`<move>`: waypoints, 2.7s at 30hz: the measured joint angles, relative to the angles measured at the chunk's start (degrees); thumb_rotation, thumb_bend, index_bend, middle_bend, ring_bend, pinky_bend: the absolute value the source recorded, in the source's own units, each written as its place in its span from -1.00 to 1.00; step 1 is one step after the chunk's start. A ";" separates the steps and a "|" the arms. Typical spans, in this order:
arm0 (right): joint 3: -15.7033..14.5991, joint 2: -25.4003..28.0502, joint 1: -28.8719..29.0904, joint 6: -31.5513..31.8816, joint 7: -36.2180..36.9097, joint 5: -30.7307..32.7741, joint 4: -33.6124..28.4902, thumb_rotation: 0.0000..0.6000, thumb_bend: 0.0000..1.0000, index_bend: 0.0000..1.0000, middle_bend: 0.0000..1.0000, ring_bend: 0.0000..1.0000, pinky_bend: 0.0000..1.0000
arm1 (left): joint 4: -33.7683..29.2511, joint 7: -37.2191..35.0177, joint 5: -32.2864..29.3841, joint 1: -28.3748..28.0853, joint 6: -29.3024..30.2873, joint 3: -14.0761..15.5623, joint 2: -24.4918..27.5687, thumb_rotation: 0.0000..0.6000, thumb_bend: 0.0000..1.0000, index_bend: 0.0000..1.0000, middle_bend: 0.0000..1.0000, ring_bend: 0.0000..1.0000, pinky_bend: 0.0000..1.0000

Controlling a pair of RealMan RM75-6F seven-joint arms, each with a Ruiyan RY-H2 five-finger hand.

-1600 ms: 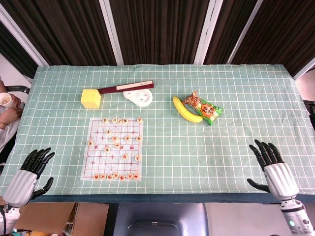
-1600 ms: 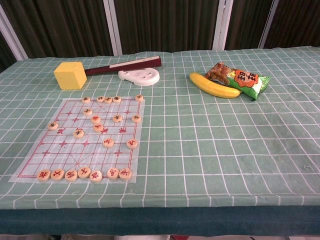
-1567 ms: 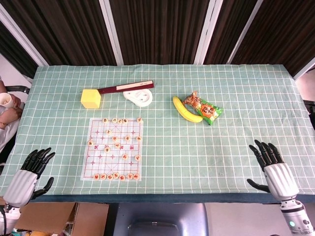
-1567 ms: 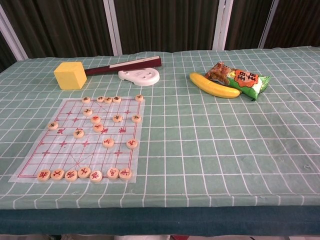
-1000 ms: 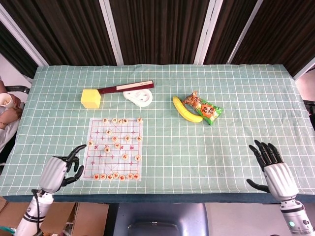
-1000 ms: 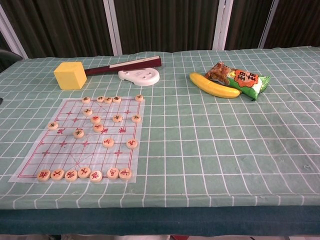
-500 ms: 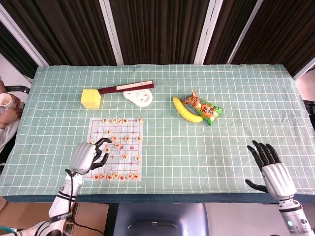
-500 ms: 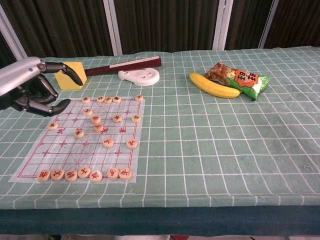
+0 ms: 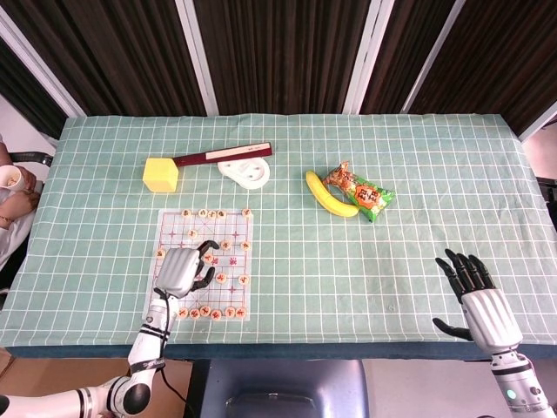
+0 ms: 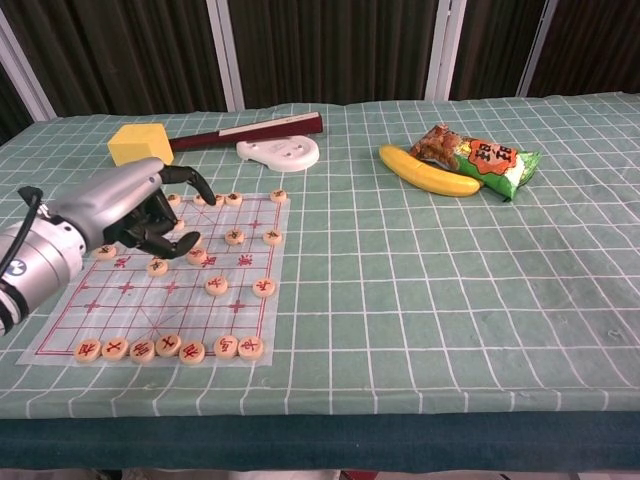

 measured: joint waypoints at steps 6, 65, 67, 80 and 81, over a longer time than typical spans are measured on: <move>-0.18 0.08 0.07 -0.29 0.01 -0.04 -0.14 1.00 -0.62 -1.00 -1.00 -1.00 -1.00 | 4.45 2.08 -2.17 -1.70 -0.50 -0.61 -2.54 1.00 -0.21 -0.32 1.00 1.00 1.00; -0.19 0.38 0.03 -0.95 -0.11 0.99 -0.74 1.00 -0.62 -1.00 -1.00 -1.00 -1.00 | 18.98 7.89 -9.33 -6.62 -3.60 -0.29 -9.24 1.00 -0.22 0.09 1.00 1.00 1.00; -0.16 0.41 0.00 -0.95 -0.08 1.10 -0.79 1.00 -0.62 -1.00 -1.00 -1.00 -1.00 | 18.64 7.69 -9.25 -6.64 -3.54 -0.37 -9.14 1.00 -0.22 0.11 1.00 1.00 1.00; -0.08 0.60 -0.02 -0.90 0.64 1.25 -0.63 1.00 -0.62 -1.00 -1.00 -1.00 -1.00 | 17.18 6.47 -10.45 -9.59 -3.29 -5.73 -8.24 1.00 -0.22 0.12 1.00 1.00 1.00; 0.04 0.70 -0.03 -0.94 0.82 1.60 -0.63 1.00 -0.62 -1.00 -1.00 -1.00 -1.00 | 17.60 6.45 -10.79 -9.93 -3.49 -6.13 -8.23 1.00 -0.22 0.12 1.00 1.00 1.00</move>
